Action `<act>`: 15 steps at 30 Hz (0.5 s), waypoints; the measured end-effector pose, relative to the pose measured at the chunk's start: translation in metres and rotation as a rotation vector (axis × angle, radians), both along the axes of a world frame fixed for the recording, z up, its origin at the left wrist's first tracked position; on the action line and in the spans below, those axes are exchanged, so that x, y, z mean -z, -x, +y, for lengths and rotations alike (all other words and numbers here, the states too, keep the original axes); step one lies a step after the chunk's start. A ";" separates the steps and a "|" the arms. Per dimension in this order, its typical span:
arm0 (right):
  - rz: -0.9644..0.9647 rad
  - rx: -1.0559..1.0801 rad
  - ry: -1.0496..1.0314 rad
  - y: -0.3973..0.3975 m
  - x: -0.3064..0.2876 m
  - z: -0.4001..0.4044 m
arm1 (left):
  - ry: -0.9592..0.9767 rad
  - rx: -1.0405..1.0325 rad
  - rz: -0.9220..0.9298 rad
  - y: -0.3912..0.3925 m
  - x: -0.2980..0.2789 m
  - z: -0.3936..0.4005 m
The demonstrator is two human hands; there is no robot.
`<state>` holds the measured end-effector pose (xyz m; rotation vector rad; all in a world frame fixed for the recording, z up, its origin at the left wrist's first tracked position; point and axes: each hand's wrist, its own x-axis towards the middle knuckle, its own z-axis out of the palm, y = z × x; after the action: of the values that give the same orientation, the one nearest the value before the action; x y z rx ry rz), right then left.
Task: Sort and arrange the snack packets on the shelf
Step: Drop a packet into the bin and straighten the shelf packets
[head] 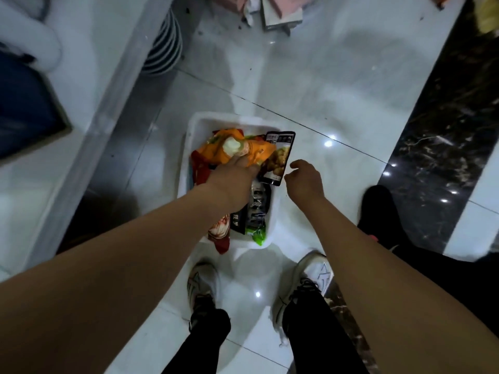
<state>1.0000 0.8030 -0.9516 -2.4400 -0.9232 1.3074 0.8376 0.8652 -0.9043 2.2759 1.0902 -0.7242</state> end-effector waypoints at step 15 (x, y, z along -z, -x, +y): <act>-0.571 -0.559 -0.515 -0.053 -0.476 0.074 | -0.353 -0.181 -0.474 -0.064 -0.443 0.075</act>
<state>1.0526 0.8766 -0.4754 -2.2148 -1.9059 0.3534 0.9016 0.9401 -0.4615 2.4107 1.2305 0.0933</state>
